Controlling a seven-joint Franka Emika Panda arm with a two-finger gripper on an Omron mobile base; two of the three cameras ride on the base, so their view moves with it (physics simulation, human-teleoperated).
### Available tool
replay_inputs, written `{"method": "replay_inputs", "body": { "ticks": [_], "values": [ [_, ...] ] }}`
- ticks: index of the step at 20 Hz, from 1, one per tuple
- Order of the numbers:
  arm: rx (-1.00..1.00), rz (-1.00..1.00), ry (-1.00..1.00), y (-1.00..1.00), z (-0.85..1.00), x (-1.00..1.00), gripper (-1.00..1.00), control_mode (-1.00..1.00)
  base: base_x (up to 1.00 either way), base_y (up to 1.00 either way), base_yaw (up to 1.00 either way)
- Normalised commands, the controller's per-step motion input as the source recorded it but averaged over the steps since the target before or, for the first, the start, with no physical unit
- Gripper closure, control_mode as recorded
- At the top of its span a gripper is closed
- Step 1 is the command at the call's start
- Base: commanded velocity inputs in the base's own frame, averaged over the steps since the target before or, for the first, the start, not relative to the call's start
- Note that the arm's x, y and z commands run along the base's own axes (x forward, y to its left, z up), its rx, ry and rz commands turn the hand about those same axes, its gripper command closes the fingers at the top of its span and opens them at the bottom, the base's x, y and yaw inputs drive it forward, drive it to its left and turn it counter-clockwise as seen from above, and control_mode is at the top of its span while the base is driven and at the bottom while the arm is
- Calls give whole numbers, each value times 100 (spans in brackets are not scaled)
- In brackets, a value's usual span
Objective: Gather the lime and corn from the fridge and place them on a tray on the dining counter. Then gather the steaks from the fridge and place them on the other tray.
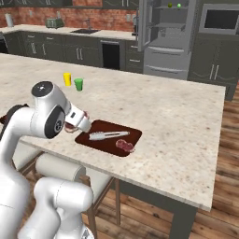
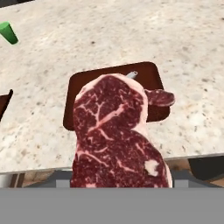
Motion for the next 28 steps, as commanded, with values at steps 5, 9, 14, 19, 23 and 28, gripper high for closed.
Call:
{"method": "replay_inputs", "body": {
  "ticks": [5, 9, 14, 19, 23, 28],
  "values": [
    [0, -1, 6, -8, -31, 64, 100, -100, 0, 0, 0],
    [0, -1, 5, -9, -18, 59, 100, -100, 0, 0, 0],
    [0, 0, 5, -9, -29, 55, 100, -100, 0, 0, 0],
    [0, 0, 3, -1, -35, 48, 100, -100, 0, 0, 0],
    [0, 0, 3, 0, -31, 44, 100, -100, 0, 0, 0],
    [1, 0, 2, 0, -26, 34, 100, -100, 0, 0, 0]
  ]
}}
